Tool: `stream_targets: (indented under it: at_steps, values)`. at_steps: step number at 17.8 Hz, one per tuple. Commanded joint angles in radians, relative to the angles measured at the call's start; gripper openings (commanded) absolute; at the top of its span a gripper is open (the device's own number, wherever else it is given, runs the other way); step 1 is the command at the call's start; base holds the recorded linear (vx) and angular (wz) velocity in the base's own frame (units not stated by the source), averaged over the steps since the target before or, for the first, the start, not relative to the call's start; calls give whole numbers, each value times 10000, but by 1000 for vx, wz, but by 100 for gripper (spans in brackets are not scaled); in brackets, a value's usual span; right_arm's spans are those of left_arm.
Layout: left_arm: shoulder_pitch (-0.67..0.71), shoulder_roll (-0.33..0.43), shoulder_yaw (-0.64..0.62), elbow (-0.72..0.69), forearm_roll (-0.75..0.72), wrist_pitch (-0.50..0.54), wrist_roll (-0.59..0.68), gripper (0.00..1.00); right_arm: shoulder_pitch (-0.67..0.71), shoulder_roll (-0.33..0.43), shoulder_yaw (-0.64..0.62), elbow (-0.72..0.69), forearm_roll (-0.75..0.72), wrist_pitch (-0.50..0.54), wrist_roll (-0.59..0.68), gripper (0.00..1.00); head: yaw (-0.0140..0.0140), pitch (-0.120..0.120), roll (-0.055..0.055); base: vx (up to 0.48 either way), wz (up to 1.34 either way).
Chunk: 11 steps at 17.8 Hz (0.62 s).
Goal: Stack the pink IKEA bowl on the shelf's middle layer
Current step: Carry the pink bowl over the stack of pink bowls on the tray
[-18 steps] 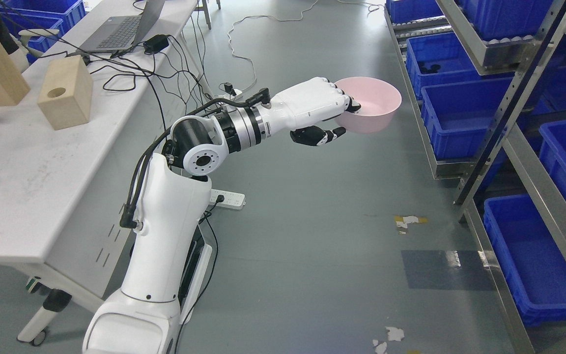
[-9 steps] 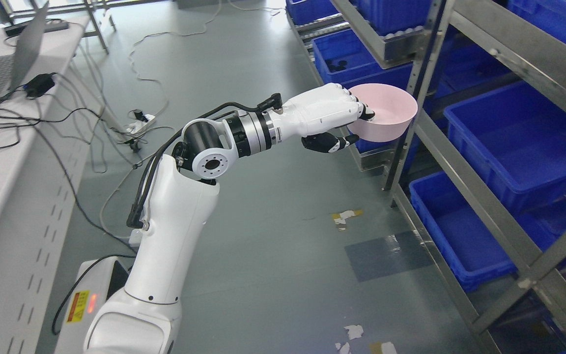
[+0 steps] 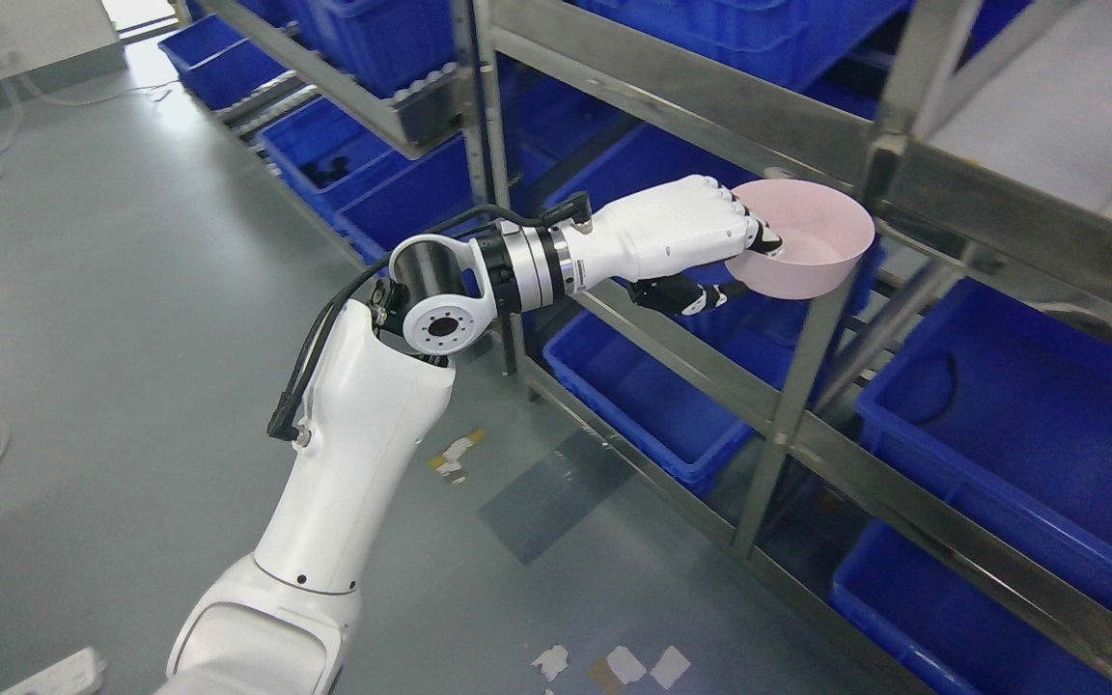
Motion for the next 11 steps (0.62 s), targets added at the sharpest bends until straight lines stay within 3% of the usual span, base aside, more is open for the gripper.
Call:
stream_targets:
  at_steps: [1,5,11]
  values:
    - [-1832,174,175,-1,730,324,75,4,226,-175,0,-175,0,4,-29,100,0,0,0,88,-1071]
    - [-3536,174,788,533,488,799,-169,4,226,-175,0,-175,0,4,-29,100,0,0,0,78,-1038]
    - [-3906,174,821,2466,-1153,1154,-231,4,226,-175,0,-175,0,4,-29,100,0,0,0,80,-811]
